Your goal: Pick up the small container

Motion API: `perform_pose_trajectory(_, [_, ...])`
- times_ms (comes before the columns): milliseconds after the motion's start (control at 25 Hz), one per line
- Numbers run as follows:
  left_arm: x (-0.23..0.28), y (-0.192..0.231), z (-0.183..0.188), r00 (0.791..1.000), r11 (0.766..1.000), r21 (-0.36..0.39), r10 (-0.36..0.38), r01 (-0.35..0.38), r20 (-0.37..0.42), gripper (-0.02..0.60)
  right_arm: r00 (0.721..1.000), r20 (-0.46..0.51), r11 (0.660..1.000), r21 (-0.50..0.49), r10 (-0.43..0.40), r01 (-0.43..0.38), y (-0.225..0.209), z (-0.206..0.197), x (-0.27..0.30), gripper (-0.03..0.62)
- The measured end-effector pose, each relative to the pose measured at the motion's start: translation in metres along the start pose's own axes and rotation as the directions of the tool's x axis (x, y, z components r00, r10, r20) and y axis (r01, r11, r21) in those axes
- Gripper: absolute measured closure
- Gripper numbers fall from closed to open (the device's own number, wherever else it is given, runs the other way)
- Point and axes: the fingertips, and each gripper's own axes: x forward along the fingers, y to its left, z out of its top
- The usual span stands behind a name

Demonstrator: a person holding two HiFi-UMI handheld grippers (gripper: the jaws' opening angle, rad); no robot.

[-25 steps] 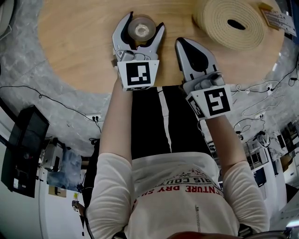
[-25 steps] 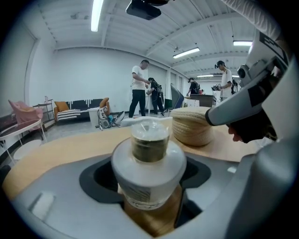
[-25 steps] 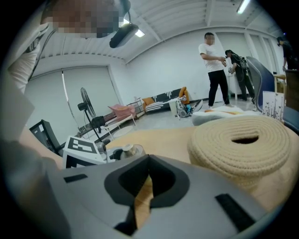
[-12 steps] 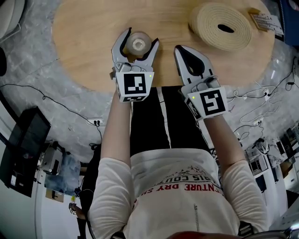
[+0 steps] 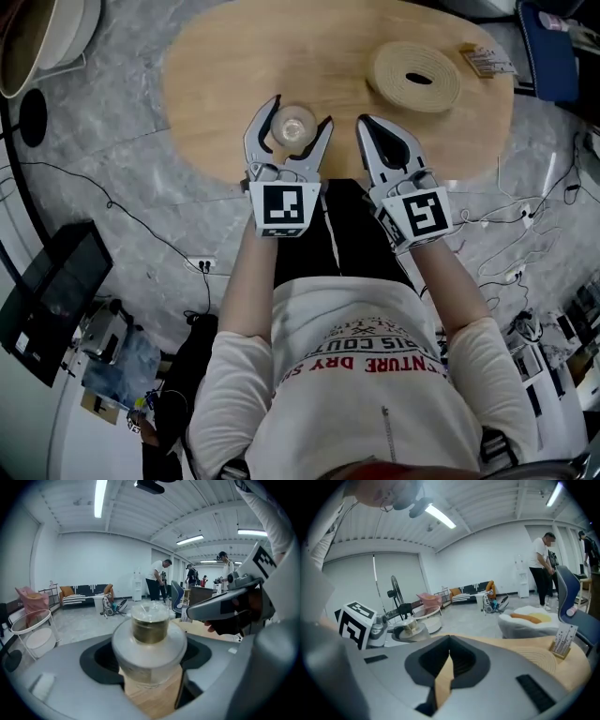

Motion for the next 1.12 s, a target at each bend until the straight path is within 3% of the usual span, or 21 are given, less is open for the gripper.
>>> perform_pose_trajectory(160, [-0.045, -0.006, 0.053, 0.998, 1.0, 0.0, 0.021, -0.021, 0.055, 0.239, 0.999, 0.047, 1.0, -0.003, 0.002, -0.001, 0.012, 0.045, -0.03, 0.599])
perform_pose_trajectory(440, [-0.11, -0.026, 0.151, 0.986, 0.995, 0.093, 0.022, -0.038, 0.167, 0.239, 0.991, 0.112, 0.997, 0.012, 0.079, -0.081, 0.04, 0.111, -0.086, 0.599])
perform_pose_trajectory(760, [-0.168, -0.055, 0.237, 0.965, 0.988, 0.15, -0.018, -0.022, 0.26, 0.239, 0.969, 0.224, 0.985, -0.156, 0.105, -0.071, 0.063, 0.186, -0.149, 0.598])
perform_pose_trajectory(960, [-0.198, -0.07, 0.272, 0.957, 0.98, 0.192, -0.014, -0.043, 0.29, 0.239, 0.952, 0.274, 0.971, -0.227, 0.138, -0.076, 0.073, 0.223, -0.182, 0.599])
perform_pose_trajectory(1120, [-0.207, -0.075, 0.293, 0.943, 0.983, 0.175, -0.005, -0.056, 0.333, 0.239, 0.936, 0.317, 0.963, -0.26, 0.151, -0.067, 0.069, 0.245, -0.2, 0.599])
